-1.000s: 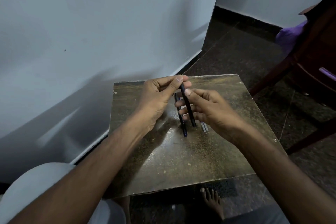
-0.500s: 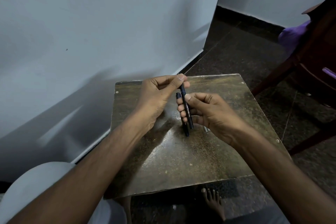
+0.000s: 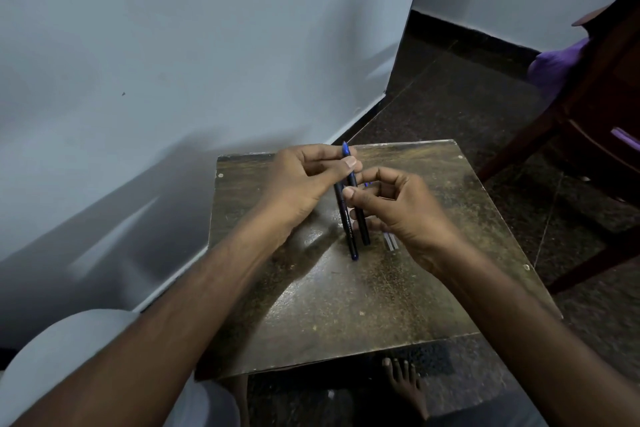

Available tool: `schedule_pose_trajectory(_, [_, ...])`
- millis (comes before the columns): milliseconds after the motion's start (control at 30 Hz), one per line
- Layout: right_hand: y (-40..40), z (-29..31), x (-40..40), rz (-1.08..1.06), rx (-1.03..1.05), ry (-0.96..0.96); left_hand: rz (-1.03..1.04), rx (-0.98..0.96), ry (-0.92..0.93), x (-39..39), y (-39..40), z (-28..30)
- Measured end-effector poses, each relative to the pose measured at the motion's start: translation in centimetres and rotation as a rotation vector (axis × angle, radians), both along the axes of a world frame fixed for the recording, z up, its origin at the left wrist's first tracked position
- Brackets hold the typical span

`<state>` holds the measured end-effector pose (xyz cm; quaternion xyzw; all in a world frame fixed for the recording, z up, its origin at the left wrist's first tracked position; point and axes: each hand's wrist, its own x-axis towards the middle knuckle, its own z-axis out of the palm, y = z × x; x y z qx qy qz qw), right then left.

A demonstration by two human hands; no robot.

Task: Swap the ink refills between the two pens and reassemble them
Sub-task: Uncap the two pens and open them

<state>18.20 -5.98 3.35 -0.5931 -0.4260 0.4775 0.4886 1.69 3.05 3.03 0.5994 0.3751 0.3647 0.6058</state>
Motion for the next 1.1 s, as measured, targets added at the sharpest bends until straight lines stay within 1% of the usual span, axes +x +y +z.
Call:
schedule_pose_trajectory(100, [-0.2,-0.4,-0.3,0.029,0.012,-0.101,0.136,-0.066,-0.021,0.0,0.4,-0.2])
schedule_pose_trajectory(200, [-0.2,-0.5,-0.3,0.037,0.014,-0.113,0.143,-0.098,-0.027,-0.2,0.9,-0.3])
schedule_pose_trajectory(300, [-0.2,-0.4,0.1,0.061,-0.002,-0.149,0.167,-0.079,-0.020,-0.7,1.4,-0.1])
schedule_pose_trajectory(433, [-0.7,-0.2,0.2,0.128,-0.043,-0.196,0.255,-0.091,-0.023,-1.4,2.5,-0.4])
schedule_pose_trajectory(567, [-0.7,-0.2,0.4,0.093,-0.051,-0.190,0.314,-0.070,-0.009,-2.2,3.5,-0.6])
schedule_pose_trajectory(600, [-0.7,-0.1,0.5,0.072,-0.053,-0.181,0.301,-0.054,0.037,-2.6,3.7,-0.6])
schedule_pose_trajectory(667, [-0.7,0.0,0.8,0.029,-0.047,-0.171,0.239,-0.009,0.188,-3.4,3.9,-0.8])
schedule_pose_trajectory(767, [-0.6,0.3,1.2,-0.001,-0.035,-0.183,0.102,0.092,0.527,-4.1,3.5,-1.4])
schedule_pose_trajectory(833, [-0.6,0.4,1.3,-0.002,-0.034,-0.185,0.062,0.139,0.718,-4.4,3.3,-1.9])
schedule_pose_trajectory(900, [-0.6,0.3,1.2,-0.002,-0.036,-0.193,0.085,0.131,0.766,-4.8,3.5,-2.4])
schedule_pose_trajectory(1100, [-0.5,0.1,1.0,-0.003,-0.044,-0.222,0.129,0.140,0.782,-5.3,4.4,-3.6])
